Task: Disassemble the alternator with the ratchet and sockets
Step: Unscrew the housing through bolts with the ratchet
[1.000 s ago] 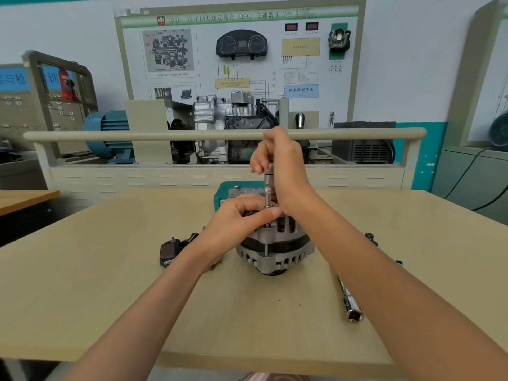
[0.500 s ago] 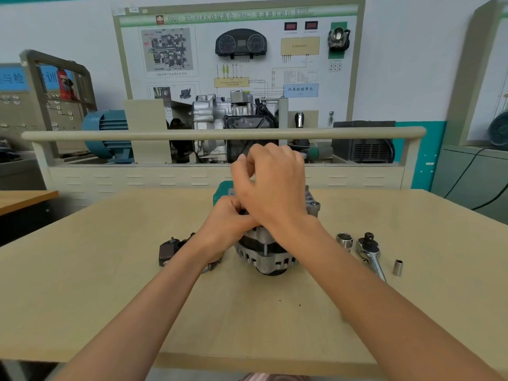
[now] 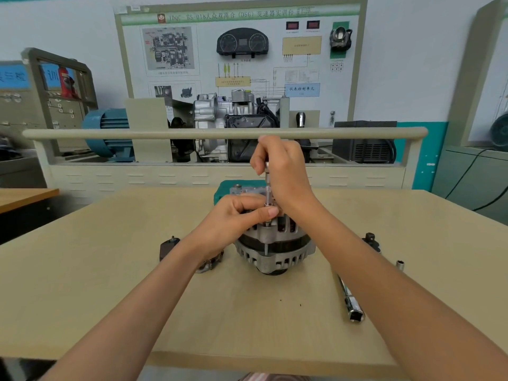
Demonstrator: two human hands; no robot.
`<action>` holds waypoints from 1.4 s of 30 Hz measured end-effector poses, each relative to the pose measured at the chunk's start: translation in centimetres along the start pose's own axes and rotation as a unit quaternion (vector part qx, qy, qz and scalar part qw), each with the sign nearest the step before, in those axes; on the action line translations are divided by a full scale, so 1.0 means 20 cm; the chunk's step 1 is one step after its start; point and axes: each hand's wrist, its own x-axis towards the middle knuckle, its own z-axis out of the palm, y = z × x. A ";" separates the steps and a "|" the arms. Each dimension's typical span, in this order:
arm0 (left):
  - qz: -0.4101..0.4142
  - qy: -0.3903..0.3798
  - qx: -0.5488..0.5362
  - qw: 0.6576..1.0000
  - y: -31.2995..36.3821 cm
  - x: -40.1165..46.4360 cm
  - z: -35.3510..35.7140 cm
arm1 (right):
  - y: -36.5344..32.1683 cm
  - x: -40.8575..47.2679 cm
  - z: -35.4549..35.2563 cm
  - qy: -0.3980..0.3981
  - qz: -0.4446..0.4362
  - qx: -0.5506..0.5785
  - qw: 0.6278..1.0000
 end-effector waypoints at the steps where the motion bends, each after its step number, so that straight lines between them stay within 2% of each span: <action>1: -0.007 -0.004 -0.005 1.000 0.00 0.00 -0.01 | 0.00 0.00 0.00 -0.004 0.000 0.007 1.000; 15: -0.025 -0.058 -0.014 0.998 0.01 0.04 -0.07 | 0.03 0.05 -0.01 -0.058 0.034 0.201 0.977; 24: -0.049 -0.079 0.015 0.996 0.04 0.03 -0.07 | 0.04 0.05 -0.01 -0.041 0.055 0.213 0.975; 27: -0.032 -0.041 0.035 0.998 0.05 0.02 -0.05 | 0.02 0.01 0.00 -0.023 0.019 0.098 0.995; 29: -0.024 -0.008 0.040 0.999 0.04 0.01 -0.02 | 0.02 -0.02 0.00 0.006 -0.051 -0.059 0.997; 30: -0.019 0.005 0.041 0.999 0.04 0.01 -0.01 | 0.02 -0.03 0.01 0.015 -0.086 -0.172 0.981; 31: -0.013 0.019 0.045 0.999 0.04 0.01 0.00 | 0.02 -0.04 0.01 0.027 -0.110 -0.313 0.943; 32: -0.010 0.040 0.049 0.998 0.01 0.02 0.00 | 0.03 -0.05 0.02 0.039 -0.118 -0.449 0.885; 33: -0.018 0.061 0.054 0.996 0.01 0.02 0.01 | 0.03 -0.05 0.03 0.046 -0.117 -0.534 0.836; 34: -0.027 0.078 0.060 0.995 0.01 0.02 0.02 | 0.03 -0.06 0.03 0.054 -0.116 -0.557 0.820; 35: -0.032 0.087 0.058 0.994 0.02 0.02 0.03 | 0.03 -0.07 0.03 0.049 -0.114 -0.541 0.832; 36: -0.028 0.081 0.061 0.995 0.03 0.02 0.03 | 0.02 -0.07 0.02 0.043 -0.110 -0.479 0.870; 38: -0.023 0.046 0.068 0.996 0.05 0.01 0.04 | 0.01 -0.04 -0.01 0.031 -0.067 -0.250 0.965; 39: -0.030 0.023 0.063 0.997 0.06 0.01 0.04 | 0.00 -0.02 -0.03 0.024 -0.025 -0.122 0.992; 40: -0.039 0.004 0.062 0.997 0.06 0.00 0.03 | -0.01 0.01 -0.04 0.016 0.016 -0.013 1.000; 42: -0.051 -0.019 0.065 0.996 0.07 0.00 0.01 | 0.00 0.03 -0.05 -0.001 0.077 0.143 0.987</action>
